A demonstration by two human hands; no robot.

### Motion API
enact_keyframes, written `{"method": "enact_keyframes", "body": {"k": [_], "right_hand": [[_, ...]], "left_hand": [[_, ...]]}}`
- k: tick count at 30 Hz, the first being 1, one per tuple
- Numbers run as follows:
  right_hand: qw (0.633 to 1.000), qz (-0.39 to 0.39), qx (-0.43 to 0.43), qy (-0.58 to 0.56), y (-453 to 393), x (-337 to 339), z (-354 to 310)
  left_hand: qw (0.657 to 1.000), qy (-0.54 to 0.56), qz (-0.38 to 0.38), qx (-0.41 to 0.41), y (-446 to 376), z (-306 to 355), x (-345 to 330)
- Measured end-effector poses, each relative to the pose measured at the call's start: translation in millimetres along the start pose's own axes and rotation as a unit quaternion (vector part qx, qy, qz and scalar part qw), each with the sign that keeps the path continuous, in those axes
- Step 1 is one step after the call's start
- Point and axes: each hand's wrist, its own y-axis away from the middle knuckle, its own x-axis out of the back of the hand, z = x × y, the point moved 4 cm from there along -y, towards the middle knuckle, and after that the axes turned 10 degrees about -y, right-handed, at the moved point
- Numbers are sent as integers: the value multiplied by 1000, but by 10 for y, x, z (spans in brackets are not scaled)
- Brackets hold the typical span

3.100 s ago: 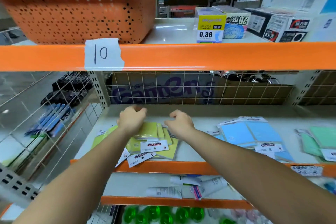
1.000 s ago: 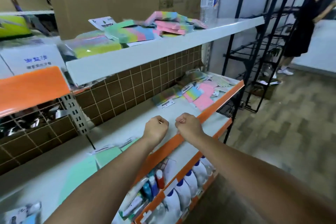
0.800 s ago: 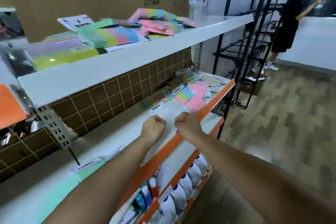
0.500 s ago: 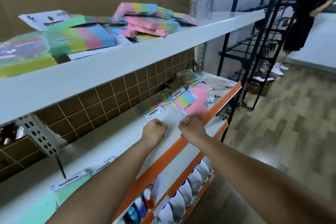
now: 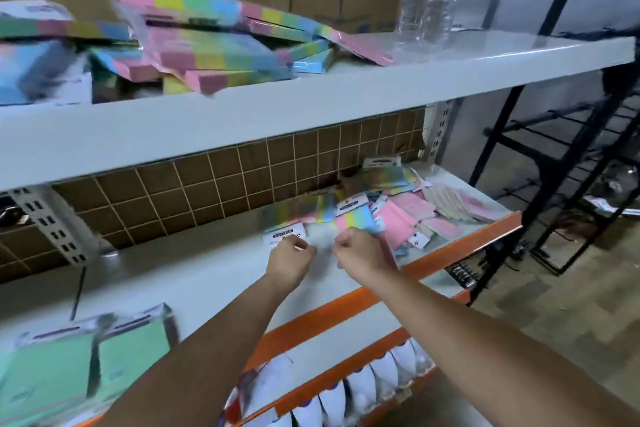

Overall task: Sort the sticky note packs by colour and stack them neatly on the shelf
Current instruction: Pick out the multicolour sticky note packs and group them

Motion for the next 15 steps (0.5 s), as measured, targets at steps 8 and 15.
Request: {"method": "enact_keyframes", "body": {"k": [8, 15], "right_hand": [[995, 28, 26, 89, -337, 154, 137], [969, 102, 20, 223, -627, 270, 214]], "left_hand": [[996, 18, 42, 79, -126, -48, -158], [998, 25, 7, 63, -277, 62, -375]]}}
